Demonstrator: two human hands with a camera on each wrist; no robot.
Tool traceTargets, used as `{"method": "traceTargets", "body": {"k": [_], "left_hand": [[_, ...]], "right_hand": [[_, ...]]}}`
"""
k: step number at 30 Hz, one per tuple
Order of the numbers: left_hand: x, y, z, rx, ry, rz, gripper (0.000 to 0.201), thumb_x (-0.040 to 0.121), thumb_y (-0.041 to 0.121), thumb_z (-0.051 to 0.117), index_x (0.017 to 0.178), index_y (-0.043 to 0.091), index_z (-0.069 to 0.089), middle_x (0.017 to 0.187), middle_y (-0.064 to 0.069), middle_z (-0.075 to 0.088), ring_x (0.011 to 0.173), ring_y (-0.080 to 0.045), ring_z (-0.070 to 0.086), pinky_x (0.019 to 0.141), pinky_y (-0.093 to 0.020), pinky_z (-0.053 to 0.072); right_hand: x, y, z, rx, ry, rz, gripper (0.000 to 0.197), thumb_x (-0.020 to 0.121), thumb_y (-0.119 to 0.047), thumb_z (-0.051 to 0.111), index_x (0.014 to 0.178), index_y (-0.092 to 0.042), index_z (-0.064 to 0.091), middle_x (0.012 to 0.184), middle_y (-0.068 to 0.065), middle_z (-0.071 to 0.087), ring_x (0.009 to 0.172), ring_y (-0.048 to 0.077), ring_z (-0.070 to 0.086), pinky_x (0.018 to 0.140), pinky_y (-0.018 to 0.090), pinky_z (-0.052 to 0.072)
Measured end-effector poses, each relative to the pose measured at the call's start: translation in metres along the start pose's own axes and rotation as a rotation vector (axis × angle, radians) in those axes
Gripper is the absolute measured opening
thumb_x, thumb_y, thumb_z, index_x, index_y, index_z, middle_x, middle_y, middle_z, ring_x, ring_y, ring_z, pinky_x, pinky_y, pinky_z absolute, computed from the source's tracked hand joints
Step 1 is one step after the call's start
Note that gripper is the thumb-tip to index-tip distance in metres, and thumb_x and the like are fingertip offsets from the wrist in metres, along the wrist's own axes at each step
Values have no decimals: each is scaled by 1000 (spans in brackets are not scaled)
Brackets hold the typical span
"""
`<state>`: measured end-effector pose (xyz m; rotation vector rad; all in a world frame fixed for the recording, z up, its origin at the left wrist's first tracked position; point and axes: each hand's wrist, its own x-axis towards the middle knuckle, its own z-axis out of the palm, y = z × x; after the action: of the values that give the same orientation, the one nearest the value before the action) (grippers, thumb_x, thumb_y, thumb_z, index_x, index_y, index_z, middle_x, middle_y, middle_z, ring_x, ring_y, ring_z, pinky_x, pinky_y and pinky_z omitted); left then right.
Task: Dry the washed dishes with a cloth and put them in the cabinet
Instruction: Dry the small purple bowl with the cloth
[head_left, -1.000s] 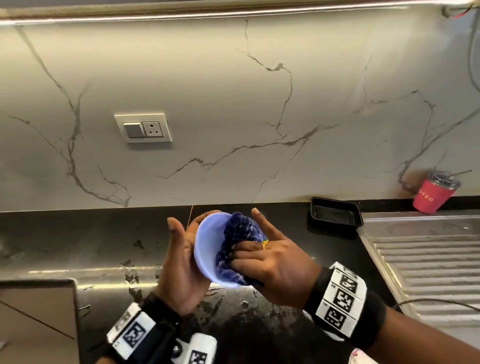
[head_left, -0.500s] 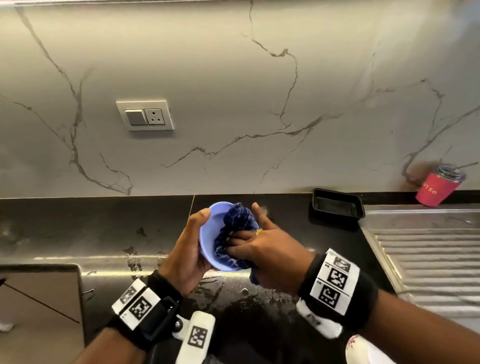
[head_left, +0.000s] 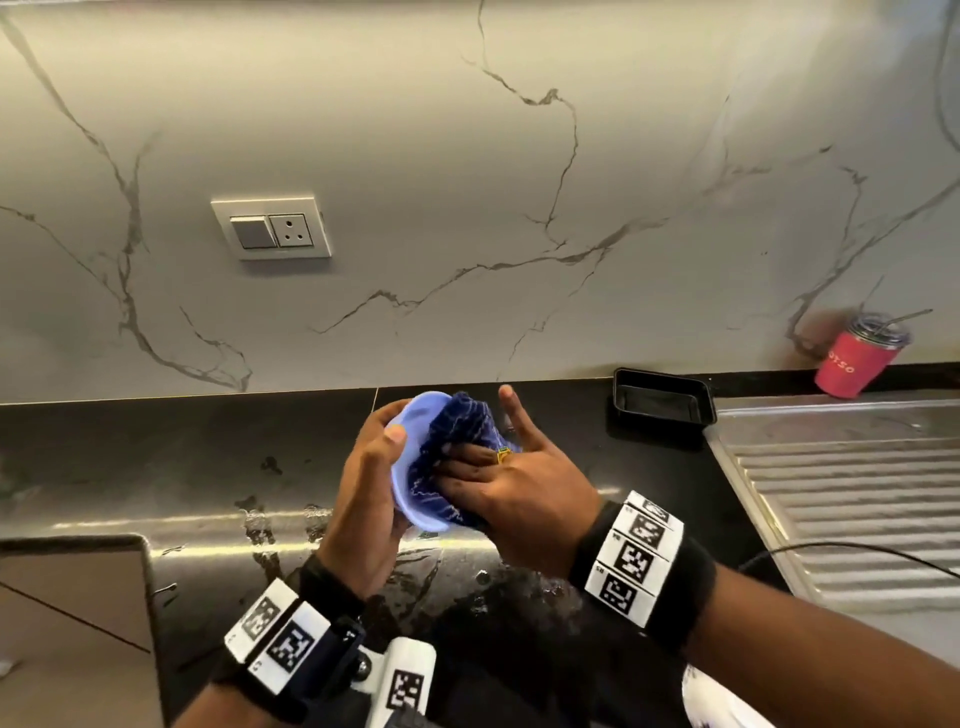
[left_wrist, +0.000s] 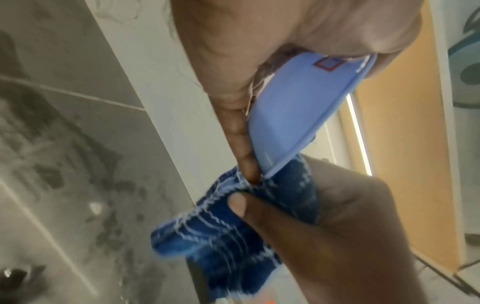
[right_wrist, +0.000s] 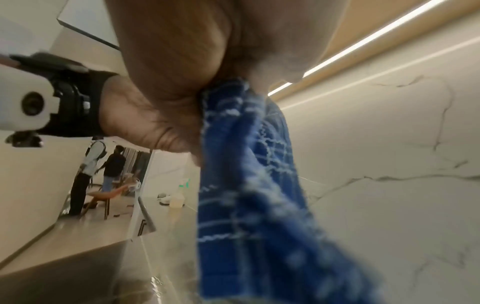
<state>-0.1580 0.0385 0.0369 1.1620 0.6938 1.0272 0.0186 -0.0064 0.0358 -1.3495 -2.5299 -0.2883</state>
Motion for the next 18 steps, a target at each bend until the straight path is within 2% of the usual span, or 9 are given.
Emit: {"method": "traceTargets", "body": {"k": [2,4,6,8,10,13,14,18], "left_hand": [[0,2,5,-135,-24,-51,70,84,56,56,142,16,53,132,-17,65,116,-32,66,87,-49,58],[1,6,5,-310,-87,-110,77,83,58,63,144,11,53,137,-20,62,117,-32,64,87,-44,59],[2,9,0,-475,-133,-198,84,87,62,62,148,6,48,143,-23,56,122,-33,61,92,-44,56],[4,11,-11,-573,-228,-314,94,90,74,51,151,2,42,148,-25,50,128,-36,56,101,-48,49],[5,13,-17,-568,-310,-432,99,89,81,39,147,1,47,143,-27,54,126,-39,57,103,-50,47],[10,14,-24,-387,-267,-585,101,85,85,30,127,2,68,121,-26,67,103,-38,69,86,-46,57],[10,13,-25,-340,-253,-615,98,86,84,30,125,3,70,119,-25,68,101,-38,69,86,-46,57],[3,6,-28,-346,-222,-704,86,92,77,37,138,8,61,125,-22,65,110,-38,64,101,-49,47]], "right_hand": [[0,1,-3,48,146,16,26,88,-17,61,110,-25,73,115,-11,71,120,9,61,118,66,1],[-2,4,-4,54,261,12,19,85,-16,69,103,-22,75,109,-8,73,114,11,64,118,67,7],[-5,8,-4,-26,308,-36,15,87,-16,71,100,-20,75,105,-6,74,112,13,65,118,66,10],[-8,11,-6,-104,315,-108,16,94,-10,62,99,-18,74,103,-5,73,113,15,64,119,64,13],[-12,12,-7,-179,282,-184,22,97,-6,55,97,-18,73,103,-5,72,113,16,64,119,63,13],[-15,11,-5,-254,192,-264,27,98,-4,50,94,-19,71,95,-5,69,107,17,65,121,60,8],[-15,11,-4,-269,169,-281,27,98,-3,48,92,-19,70,93,-6,67,106,17,64,122,59,8],[-16,19,-4,-316,140,-358,25,95,-5,51,95,-20,71,96,-6,69,107,16,63,122,59,9]]}}
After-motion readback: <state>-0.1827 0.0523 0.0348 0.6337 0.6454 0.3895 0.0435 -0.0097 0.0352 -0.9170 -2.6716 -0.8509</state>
